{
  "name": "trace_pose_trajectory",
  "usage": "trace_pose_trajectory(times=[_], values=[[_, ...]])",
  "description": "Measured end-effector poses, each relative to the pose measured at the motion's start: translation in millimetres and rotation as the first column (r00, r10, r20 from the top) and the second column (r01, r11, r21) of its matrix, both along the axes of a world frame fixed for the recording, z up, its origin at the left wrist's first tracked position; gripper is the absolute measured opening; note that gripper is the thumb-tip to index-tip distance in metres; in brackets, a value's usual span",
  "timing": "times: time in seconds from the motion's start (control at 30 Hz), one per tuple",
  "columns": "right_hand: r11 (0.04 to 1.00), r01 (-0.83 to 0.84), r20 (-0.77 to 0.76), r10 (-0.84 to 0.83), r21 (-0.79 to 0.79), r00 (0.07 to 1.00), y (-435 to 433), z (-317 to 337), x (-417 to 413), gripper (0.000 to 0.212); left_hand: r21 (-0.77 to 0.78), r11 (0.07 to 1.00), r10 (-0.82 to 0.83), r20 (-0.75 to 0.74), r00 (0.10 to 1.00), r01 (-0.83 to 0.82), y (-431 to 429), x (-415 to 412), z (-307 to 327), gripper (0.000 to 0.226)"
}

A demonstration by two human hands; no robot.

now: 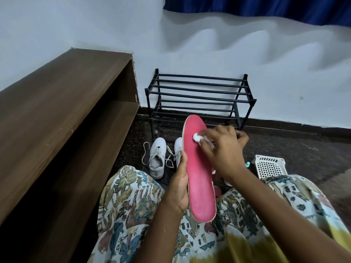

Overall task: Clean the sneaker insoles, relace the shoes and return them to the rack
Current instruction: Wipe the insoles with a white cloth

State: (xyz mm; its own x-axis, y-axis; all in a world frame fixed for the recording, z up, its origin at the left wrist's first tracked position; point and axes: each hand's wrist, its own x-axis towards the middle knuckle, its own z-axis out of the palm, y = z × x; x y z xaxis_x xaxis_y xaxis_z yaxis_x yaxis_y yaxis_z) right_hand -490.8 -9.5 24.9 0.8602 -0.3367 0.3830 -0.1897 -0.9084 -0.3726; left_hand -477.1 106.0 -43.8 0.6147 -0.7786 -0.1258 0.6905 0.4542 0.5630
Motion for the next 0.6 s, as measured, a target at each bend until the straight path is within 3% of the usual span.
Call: trace_pose_trajectory(times=[0.1, 0.3, 0.47, 0.6], values=[[0.998, -0.065, -0.062, 0.064, -0.005, 0.996, 12.5, -12.7, -22.0, 0.026, 0.002, 1.000, 0.005, -0.069, 0.998, -0.005, -0.4, 1.0, -4.3, 0.074], [0.982, -0.184, -0.078, 0.188, 0.048, 0.979, 29.1, -35.5, -62.7, 0.029, -0.044, 0.999, 0.000, -0.082, 0.997, -0.004, 3.7, 11.8, -16.0, 0.102], [0.943, -0.300, -0.079, 0.313, 0.144, 0.946, 29.8, -49.5, -85.3, 0.027, -0.093, 0.990, 0.099, -0.091, 0.991, -0.107, 6.1, 19.5, -20.1, 0.078], [0.902, -0.381, -0.019, 0.392, 0.203, 0.920, 30.0, -55.1, -96.0, 0.024, -0.124, 0.986, 0.099, -0.098, 0.990, -0.110, 8.6, 24.1, -20.2, 0.075]])
